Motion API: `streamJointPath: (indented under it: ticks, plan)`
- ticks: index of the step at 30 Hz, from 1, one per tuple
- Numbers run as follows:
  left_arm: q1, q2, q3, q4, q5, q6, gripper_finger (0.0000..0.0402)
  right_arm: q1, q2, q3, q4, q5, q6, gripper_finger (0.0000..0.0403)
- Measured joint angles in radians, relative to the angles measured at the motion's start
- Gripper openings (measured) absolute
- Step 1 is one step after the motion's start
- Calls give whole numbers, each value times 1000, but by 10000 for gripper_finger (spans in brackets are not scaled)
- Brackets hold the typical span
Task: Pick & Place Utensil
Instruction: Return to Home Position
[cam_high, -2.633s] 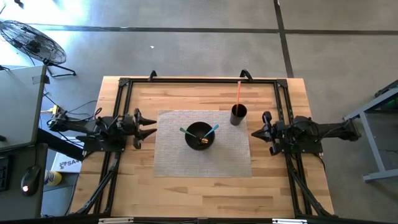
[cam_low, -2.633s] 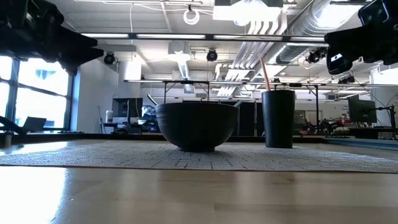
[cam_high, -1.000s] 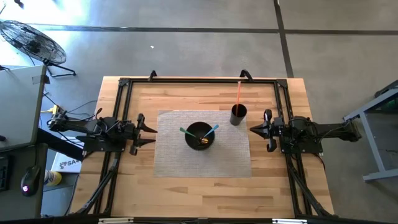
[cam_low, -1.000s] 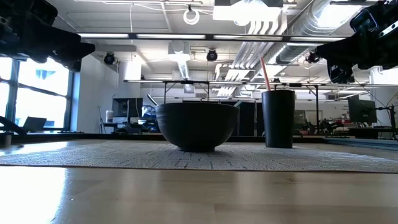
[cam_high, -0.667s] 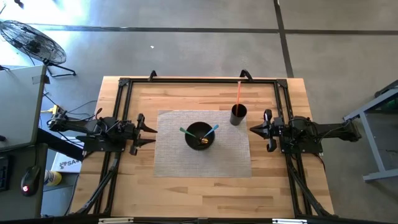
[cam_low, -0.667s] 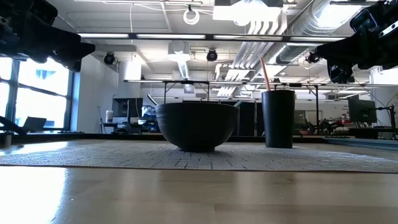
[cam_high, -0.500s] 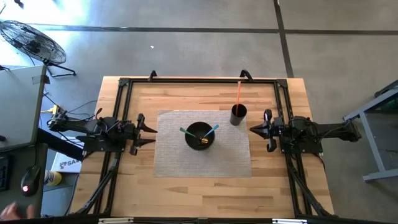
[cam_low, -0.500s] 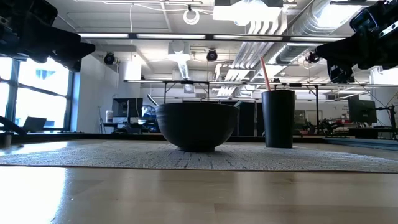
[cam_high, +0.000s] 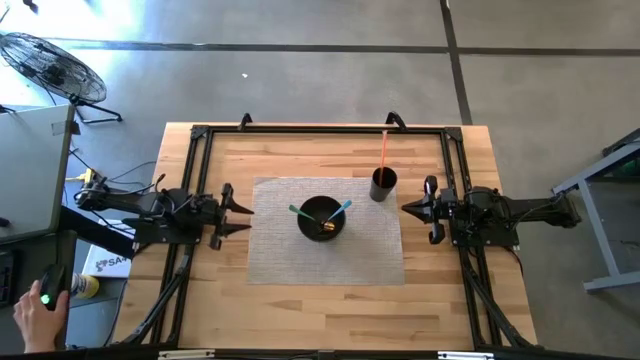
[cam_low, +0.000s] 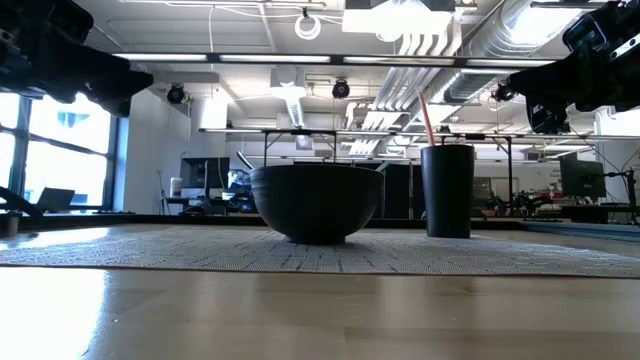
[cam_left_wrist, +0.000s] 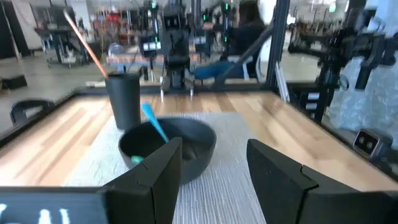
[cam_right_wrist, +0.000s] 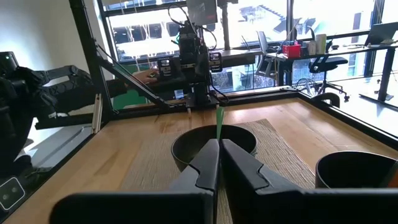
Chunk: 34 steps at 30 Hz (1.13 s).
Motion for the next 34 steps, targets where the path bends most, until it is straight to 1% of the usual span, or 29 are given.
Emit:
streamJointPath:
  ticks: [5, 34]
  plan:
    - [0, 31, 0, -1, -1, 0, 177, 0, 0, 0, 0, 0, 0, 12]
    - [0, 32, 0, -2, 0, 0, 177, 0, 0, 0, 0, 0, 0, 12]
